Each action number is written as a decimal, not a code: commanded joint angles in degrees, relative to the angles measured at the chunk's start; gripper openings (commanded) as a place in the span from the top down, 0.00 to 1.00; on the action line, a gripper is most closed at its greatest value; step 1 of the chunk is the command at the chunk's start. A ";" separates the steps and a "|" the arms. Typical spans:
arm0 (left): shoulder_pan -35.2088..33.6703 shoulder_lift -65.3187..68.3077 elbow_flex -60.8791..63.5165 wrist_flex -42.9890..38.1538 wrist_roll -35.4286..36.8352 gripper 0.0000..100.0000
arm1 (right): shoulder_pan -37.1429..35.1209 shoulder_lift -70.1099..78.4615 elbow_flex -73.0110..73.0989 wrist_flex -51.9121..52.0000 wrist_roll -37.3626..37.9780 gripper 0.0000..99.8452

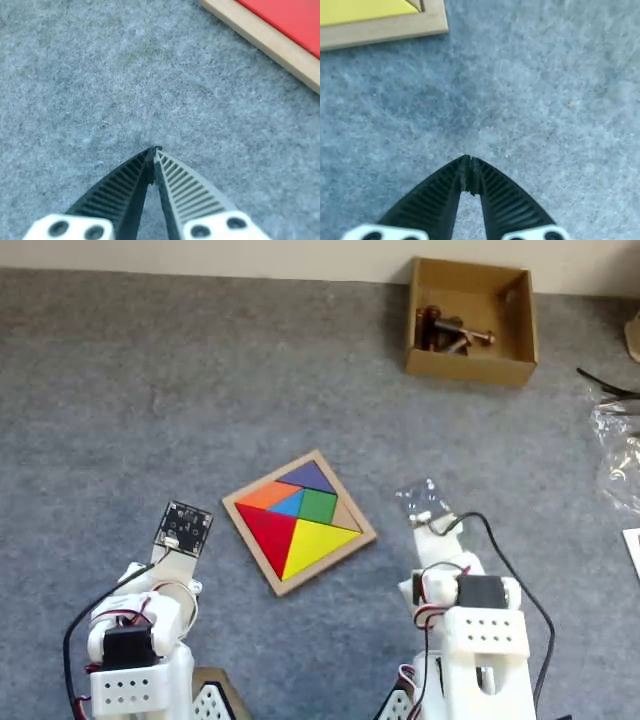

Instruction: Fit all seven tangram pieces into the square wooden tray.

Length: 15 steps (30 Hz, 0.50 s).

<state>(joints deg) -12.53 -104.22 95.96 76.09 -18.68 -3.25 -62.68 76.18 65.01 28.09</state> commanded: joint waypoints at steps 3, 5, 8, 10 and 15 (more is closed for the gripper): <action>-0.22 -0.48 1.19 0.44 0.62 0.99 | 0.57 -5.49 1.63 -0.84 0.62 1.00; -0.22 -0.48 1.19 0.44 0.62 0.99 | 0.57 -7.25 2.77 -0.84 0.62 1.00; -0.22 -0.48 1.19 0.44 0.62 0.99 | 0.57 -9.80 4.97 -1.10 0.62 1.00; -0.22 -0.48 1.19 0.44 0.62 0.99 | 0.57 -11.30 5.93 -1.10 0.62 1.00; -0.22 -0.48 1.19 0.44 0.62 0.99 | 0.40 -14.29 10.24 -1.10 0.62 1.00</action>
<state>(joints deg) -12.53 -104.22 95.96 76.09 -18.68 -3.25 -74.99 85.32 65.01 28.09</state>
